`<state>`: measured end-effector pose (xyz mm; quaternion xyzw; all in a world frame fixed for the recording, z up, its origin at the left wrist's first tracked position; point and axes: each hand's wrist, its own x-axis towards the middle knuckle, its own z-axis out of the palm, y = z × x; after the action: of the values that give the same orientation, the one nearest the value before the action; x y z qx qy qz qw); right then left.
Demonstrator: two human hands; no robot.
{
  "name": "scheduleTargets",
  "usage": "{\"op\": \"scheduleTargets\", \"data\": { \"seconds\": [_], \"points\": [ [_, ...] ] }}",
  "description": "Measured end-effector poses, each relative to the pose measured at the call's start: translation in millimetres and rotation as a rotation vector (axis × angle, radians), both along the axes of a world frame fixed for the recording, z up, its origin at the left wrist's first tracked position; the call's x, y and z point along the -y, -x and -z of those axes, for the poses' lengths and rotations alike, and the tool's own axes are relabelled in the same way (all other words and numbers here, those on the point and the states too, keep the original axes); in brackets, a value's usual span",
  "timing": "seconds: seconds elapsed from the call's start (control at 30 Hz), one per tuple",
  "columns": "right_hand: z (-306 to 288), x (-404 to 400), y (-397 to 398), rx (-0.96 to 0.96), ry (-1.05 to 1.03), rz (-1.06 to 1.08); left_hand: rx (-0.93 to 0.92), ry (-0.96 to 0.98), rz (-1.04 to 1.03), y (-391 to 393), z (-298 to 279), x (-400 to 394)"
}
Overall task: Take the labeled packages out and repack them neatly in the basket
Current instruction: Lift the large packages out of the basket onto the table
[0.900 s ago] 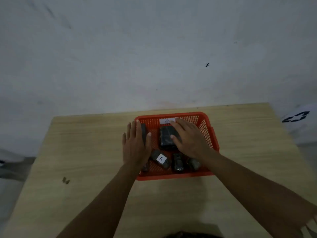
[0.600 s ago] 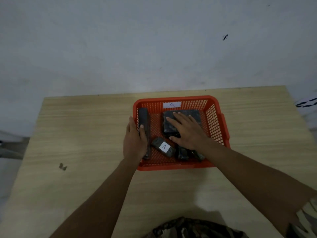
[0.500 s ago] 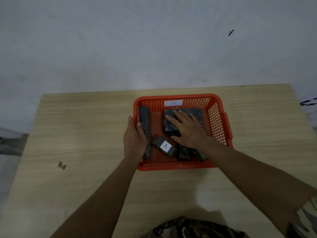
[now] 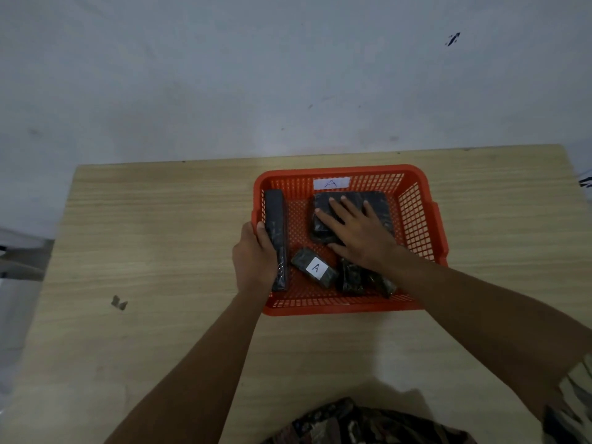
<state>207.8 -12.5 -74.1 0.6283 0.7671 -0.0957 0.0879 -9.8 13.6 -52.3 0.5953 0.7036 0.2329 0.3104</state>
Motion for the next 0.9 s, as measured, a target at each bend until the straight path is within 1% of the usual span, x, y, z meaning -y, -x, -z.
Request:
{"op": "scheduleTargets", "data": {
  "seconds": [0.1,0.2,0.33,0.4,0.57,0.67,0.8,0.9],
  "points": [
    [-10.0,7.0,-5.9,-0.178,-0.235,0.064,-0.008,-0.014,0.004,0.2,0.8,-0.1],
    [-32.0,12.7,-14.5,-0.392,-0.428,0.229,-0.009,-0.033,-0.001,-0.8,1.2,-0.5],
    [-58.8,21.3,-29.6,-0.754,-0.53,0.646,-0.014,-0.049,-0.011,0.1,3.4,0.1],
    [-66.7,31.0,-41.1,-0.895,-0.602,0.864,-0.022,-0.05,-0.005,-0.1,4.0,0.6],
    [-76.8,55.2,-84.6,-1.043,-0.792,1.257,-0.04,-0.067,-0.005,-1.1,1.0,1.6],
    [-72.0,66.3,-111.7,-1.225,-0.843,1.506,-0.055,-0.07,-0.005,-2.2,-1.3,2.8],
    [-60.3,77.2,-122.2,-1.495,-0.818,1.724,-0.059,-0.084,0.003,-3.0,-0.3,1.9],
    [-49.5,75.8,-120.4,-1.625,-0.989,1.909,-0.071,-0.084,0.007,-2.7,-0.4,2.1]
  ]
}}
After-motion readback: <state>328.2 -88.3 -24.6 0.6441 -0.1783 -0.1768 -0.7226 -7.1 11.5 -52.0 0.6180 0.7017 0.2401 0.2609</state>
